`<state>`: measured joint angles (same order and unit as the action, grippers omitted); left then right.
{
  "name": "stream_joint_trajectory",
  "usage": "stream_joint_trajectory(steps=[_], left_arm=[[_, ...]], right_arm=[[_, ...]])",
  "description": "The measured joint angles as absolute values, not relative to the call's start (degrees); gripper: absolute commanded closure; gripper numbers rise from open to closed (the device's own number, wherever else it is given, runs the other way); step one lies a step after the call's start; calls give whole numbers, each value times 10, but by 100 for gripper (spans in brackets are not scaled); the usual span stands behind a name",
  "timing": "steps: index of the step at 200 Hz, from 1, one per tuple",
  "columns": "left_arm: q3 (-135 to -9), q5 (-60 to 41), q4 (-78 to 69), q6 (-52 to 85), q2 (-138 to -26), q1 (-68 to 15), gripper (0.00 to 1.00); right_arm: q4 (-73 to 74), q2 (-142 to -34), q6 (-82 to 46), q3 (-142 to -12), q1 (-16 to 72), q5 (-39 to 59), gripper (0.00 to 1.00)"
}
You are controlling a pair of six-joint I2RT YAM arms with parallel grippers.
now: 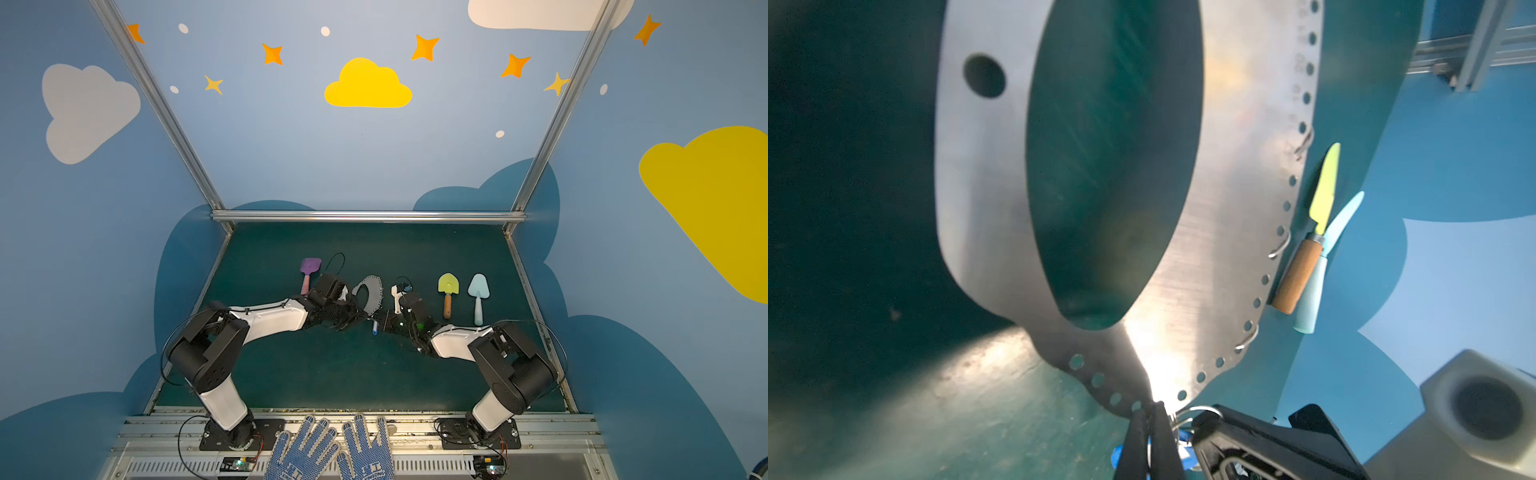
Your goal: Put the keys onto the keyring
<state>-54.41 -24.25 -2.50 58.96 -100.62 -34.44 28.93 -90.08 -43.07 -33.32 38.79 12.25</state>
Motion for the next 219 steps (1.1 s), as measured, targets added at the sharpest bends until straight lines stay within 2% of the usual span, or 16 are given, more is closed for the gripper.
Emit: stream_joint_trajectory(steps=[26,50,103,174,219], left_arm=[[-544,-244,-26,587,-987,-342,96],[-544,-239,-22,577,-964,-340,88],[-544,-232,7,562,-953,-338,78],[-544,-223,51,533,-892,-314,77],[-562,-222,85,493,-839,-294,80]], right_arm=[[293,-880,-409,-331,388,116,100],[305,-863,-390,-331,391,116,100],[336,-848,-362,-332,392,116,100],[352,-825,-333,-338,392,119,100],[349,-804,-306,-339,392,122,100]])
